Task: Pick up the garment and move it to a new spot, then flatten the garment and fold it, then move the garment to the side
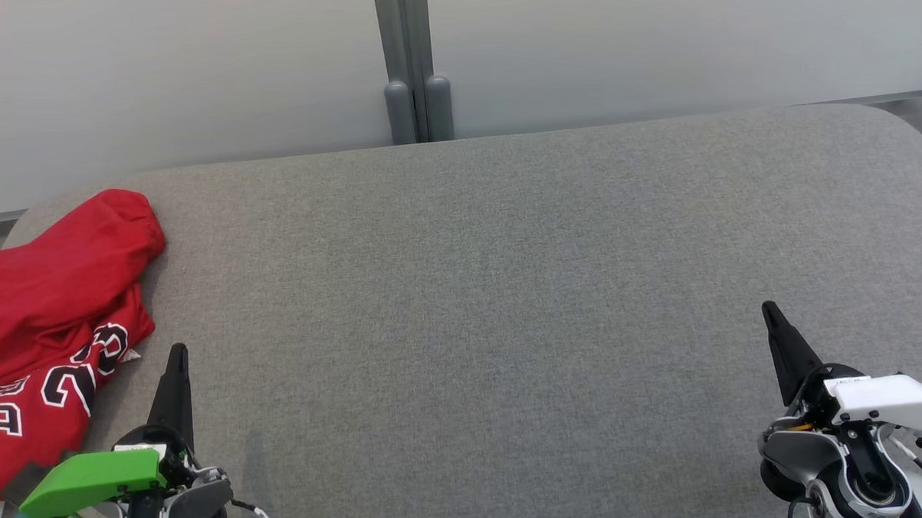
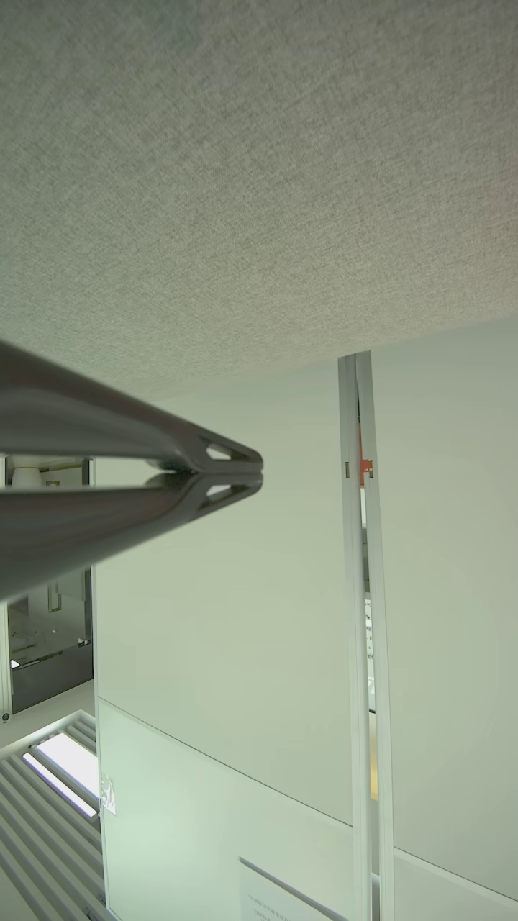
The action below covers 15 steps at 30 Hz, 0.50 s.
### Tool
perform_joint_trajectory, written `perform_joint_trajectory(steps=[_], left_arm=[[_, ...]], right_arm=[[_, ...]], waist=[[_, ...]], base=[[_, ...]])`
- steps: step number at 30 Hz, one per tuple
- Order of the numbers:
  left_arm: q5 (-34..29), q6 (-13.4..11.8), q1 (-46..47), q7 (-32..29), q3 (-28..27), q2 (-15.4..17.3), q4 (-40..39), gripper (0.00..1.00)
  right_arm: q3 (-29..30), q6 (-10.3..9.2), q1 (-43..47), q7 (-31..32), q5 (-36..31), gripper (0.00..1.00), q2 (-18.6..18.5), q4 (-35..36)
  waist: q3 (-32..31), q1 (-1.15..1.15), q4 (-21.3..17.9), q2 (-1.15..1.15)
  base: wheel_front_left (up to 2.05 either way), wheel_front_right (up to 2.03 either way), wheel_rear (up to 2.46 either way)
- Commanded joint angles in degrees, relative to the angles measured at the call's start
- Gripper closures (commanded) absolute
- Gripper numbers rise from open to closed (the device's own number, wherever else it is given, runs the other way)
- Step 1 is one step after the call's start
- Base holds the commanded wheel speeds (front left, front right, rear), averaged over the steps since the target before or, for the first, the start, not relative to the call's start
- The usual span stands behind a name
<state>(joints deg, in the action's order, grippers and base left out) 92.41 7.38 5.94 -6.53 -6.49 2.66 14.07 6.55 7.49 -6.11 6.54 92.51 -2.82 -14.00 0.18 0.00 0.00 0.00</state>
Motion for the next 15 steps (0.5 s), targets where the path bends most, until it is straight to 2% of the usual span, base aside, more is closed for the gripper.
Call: perform_joint_trajectory(steps=[1,15], left_arm=[[0.00,0.25,0.67,-0.17,-0.10,0.45,-0.08,1.00],[0.00,0.25,0.67,-0.17,-0.10,0.45,-0.08,1.00]], right_arm=[[-0.01,0.00,-0.30,0.11,-0.21,1.00,-0.08,-0.09],[-0.02,0.00,-0.30,0.11,-0.21,1.00,-0.08,-0.09]], waist=[[0.00,0.00,0.00,0.00],[0.00,0.00,0.00,0.00]], base=[[0.00,0.00,0.00],[0.00,0.00,0.00]])
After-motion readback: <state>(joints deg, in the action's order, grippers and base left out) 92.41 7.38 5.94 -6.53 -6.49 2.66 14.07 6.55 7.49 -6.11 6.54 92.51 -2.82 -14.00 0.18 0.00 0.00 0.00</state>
